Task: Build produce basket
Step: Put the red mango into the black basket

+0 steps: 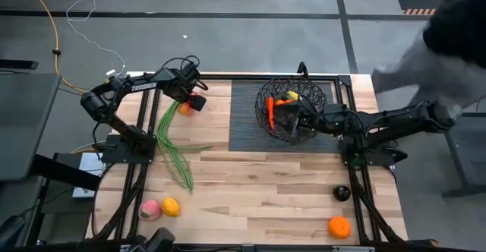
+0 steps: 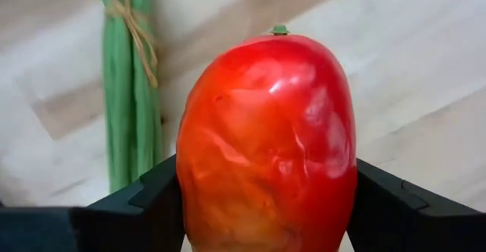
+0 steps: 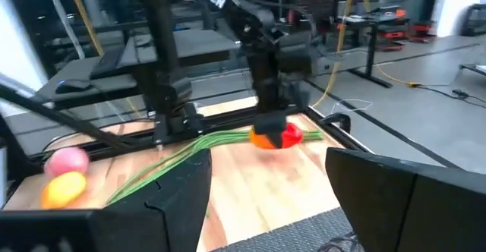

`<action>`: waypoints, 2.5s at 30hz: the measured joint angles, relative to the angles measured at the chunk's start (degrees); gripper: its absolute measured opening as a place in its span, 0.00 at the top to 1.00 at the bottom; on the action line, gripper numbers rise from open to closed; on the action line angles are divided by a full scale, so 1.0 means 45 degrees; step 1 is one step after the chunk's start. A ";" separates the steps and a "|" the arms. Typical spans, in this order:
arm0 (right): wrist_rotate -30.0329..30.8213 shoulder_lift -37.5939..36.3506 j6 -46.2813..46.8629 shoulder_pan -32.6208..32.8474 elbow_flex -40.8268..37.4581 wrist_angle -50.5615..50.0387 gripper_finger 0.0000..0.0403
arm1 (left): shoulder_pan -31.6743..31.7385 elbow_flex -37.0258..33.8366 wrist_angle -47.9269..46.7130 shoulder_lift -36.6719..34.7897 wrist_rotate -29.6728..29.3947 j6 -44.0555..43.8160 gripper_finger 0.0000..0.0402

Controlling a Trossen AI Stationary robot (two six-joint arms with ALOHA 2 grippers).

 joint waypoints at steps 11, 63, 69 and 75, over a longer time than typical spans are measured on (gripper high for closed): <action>-0.1888 -0.0835 0.0373 -0.0277 0.0000 -0.0888 0.97 | -0.1066 0.0005 0.2315 -0.3863 0.1541 -0.0178 0.36; -0.4454 0.0029 0.0962 -0.0311 0.0000 -0.0554 1.00 | -1.0647 -0.5673 1.6917 -0.7196 -0.1797 -0.0161 0.35; -0.4440 0.0034 0.0967 -0.0311 0.0000 -0.0554 1.00 | -1.0647 -0.5673 1.6907 -0.7196 -0.1805 -0.0161 0.35; -0.4210 0.0031 0.0962 -0.0311 -0.0005 -0.0563 0.97 | -1.0647 -0.5673 1.6902 -0.7196 -0.1705 -0.0161 0.35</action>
